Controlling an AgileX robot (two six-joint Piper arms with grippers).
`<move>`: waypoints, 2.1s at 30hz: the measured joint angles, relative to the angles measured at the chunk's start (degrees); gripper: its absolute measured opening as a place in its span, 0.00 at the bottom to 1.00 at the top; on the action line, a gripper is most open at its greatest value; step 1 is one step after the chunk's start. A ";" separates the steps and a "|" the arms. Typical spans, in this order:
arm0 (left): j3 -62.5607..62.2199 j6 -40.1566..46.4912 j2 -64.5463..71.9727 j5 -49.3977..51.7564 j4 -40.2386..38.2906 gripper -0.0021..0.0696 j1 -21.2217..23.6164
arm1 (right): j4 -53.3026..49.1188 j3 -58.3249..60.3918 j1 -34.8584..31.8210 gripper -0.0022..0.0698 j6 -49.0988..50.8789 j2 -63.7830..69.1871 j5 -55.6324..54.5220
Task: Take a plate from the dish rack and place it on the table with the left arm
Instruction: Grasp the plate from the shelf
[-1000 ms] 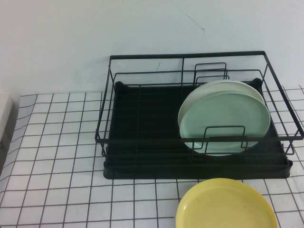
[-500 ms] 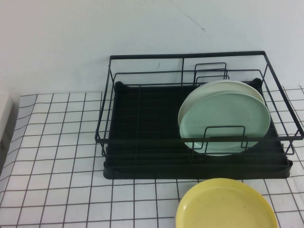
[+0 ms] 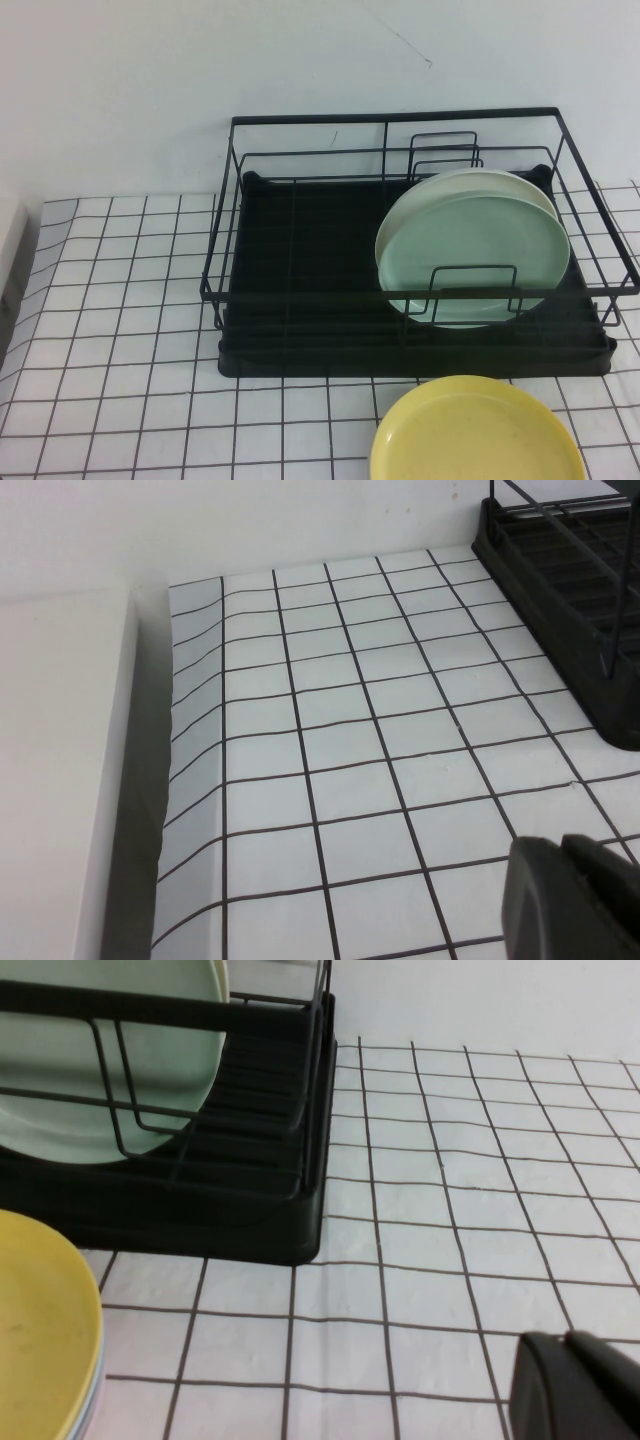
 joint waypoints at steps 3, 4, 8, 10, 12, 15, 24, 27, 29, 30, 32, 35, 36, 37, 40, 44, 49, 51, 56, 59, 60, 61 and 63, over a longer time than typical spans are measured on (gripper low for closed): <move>0.00 0.00 0.00 0.00 0.00 0.02 0.00 | 0.00 0.00 0.00 0.03 0.00 0.00 0.00; 0.00 0.00 0.00 0.00 0.00 0.02 0.00 | 0.00 0.00 0.00 0.03 0.00 0.00 0.00; 0.00 0.00 0.00 0.00 0.00 0.02 0.00 | 0.00 0.00 0.00 0.03 0.00 0.00 0.00; 0.00 0.00 0.00 0.00 0.00 0.02 0.00 | 0.00 0.00 0.00 0.03 0.00 0.00 0.00; 0.00 0.00 0.00 0.00 0.00 0.02 0.00 | 0.00 0.00 0.00 0.03 0.00 0.00 0.00; 0.00 -0.12 0.00 -0.75 0.68 0.02 0.00 | 0.00 0.00 0.00 0.03 0.00 0.00 0.00; 0.23 -6.98 0.00 -9.50 -21.20 0.02 0.00 | 0.00 0.00 0.00 0.03 0.00 0.00 0.00; 0.23 -7.22 0.00 -11.68 -23.63 0.02 0.00 | 0.00 0.00 0.00 0.03 0.00 0.00 0.00; 0.23 -7.22 0.00 -12.26 -23.90 0.02 0.00 | 0.00 0.00 0.00 0.03 0.00 0.00 0.00; 0.23 -7.22 0.00 -12.38 -24.30 0.02 0.00 | 0.00 0.00 0.00 0.03 0.00 0.00 0.00; 0.23 -7.22 -0.10 -11.65 -25.79 0.02 -0.15 | 0.00 0.00 0.00 0.03 0.00 0.00 0.00; -1.48 -6.96 0.42 -7.46 -26.33 0.02 -1.81 | 0.00 0.00 0.00 0.03 0.00 0.00 0.00; -3.15 -6.02 1.50 -5.91 -26.33 0.02 -2.54 | 0.00 0.00 0.00 0.03 0.00 0.00 0.00; -4.73 -5.22 2.81 -4.82 -26.33 0.02 -3.20 | 0.00 0.00 0.00 0.03 0.00 0.00 0.00; -11.83 -0.20 10.68 -0.17 -26.33 0.02 -5.61 | 0.00 0.00 0.00 0.03 0.00 0.00 0.00; -21.15 7.00 24.64 6.82 -26.77 0.02 -8.96 | 0.00 0.00 0.00 0.03 0.00 0.00 0.00; -33.66 23.93 43.72 13.94 -33.65 0.02 -12.26 | 0.00 0.00 0.00 0.03 0.00 0.00 0.00; -37.82 31.29 49.75 15.31 -37.19 0.02 -13.08 | 0.00 0.00 0.00 0.03 0.00 0.00 0.00; -48.27 45.64 63.15 19.66 -44.41 0.02 -13.59 | 0.00 0.00 0.00 0.03 0.00 0.00 0.00; -54.26 52.43 71.20 21.61 -49.69 0.02 -13.59 | 0.00 0.00 0.00 0.03 0.00 0.00 0.00; -56.07 54.63 73.74 22.38 -51.33 0.02 -13.59 | 0.00 0.00 0.00 0.03 0.00 0.00 0.00; -57.59 56.68 76.17 23.46 -52.51 0.02 -13.59 | 0.00 0.00 0.00 0.03 0.00 0.00 0.00; -61.61 59.81 80.83 25.91 -53.97 0.02 -14.32 | 0.00 0.00 0.00 0.03 0.00 0.00 0.00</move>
